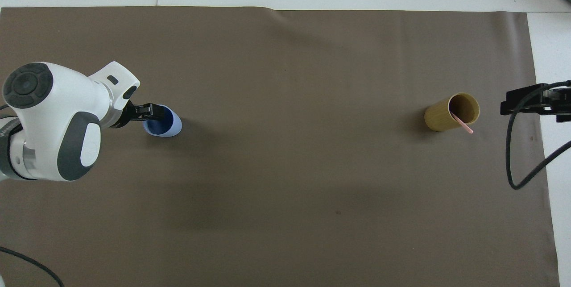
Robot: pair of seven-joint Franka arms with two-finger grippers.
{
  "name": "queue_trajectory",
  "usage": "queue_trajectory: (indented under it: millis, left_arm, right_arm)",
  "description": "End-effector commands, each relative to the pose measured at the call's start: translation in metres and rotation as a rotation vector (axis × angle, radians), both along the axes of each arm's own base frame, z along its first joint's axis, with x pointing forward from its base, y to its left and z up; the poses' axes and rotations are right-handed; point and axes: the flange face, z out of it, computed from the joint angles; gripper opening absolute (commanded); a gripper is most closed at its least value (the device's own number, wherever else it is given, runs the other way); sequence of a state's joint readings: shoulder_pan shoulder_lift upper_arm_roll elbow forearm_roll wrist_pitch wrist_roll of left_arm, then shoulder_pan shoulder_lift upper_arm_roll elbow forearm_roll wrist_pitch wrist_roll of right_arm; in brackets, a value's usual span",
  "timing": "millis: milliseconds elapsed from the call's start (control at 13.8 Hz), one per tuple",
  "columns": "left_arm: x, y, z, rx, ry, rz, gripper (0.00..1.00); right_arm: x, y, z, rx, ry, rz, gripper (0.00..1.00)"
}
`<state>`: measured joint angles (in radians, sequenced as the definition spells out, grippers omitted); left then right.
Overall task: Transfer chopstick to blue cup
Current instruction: 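Reach the left gripper to the blue cup and grasp its rim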
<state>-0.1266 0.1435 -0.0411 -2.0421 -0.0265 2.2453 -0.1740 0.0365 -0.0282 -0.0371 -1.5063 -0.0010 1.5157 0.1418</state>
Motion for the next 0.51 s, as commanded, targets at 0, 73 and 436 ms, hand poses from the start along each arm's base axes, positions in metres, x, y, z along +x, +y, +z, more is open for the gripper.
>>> queue_trajectory:
  millis: [0, 73, 436]
  left_arm:
    - [-0.0052, 0.0099, -0.0099, -0.009, -0.022, 0.027, 1.00]
    - [-0.0047, 0.0098, -0.0094, -0.009, -0.026, 0.026, 1.00]
    - [-0.0064, 0.0056, -0.0094, -0.005, -0.021, -0.026, 0.00]
  right_arm:
    - [-0.0033, -0.0034, -0.0017, -0.019, -0.003, 0.044, 1.00]
    - [-0.0048, -0.0018, -0.0017, -0.018, 0.004, 0.044, 1.00]
    - [-0.0031, -0.0050, -0.0014, -0.019, -0.006, 0.043, 1.00]
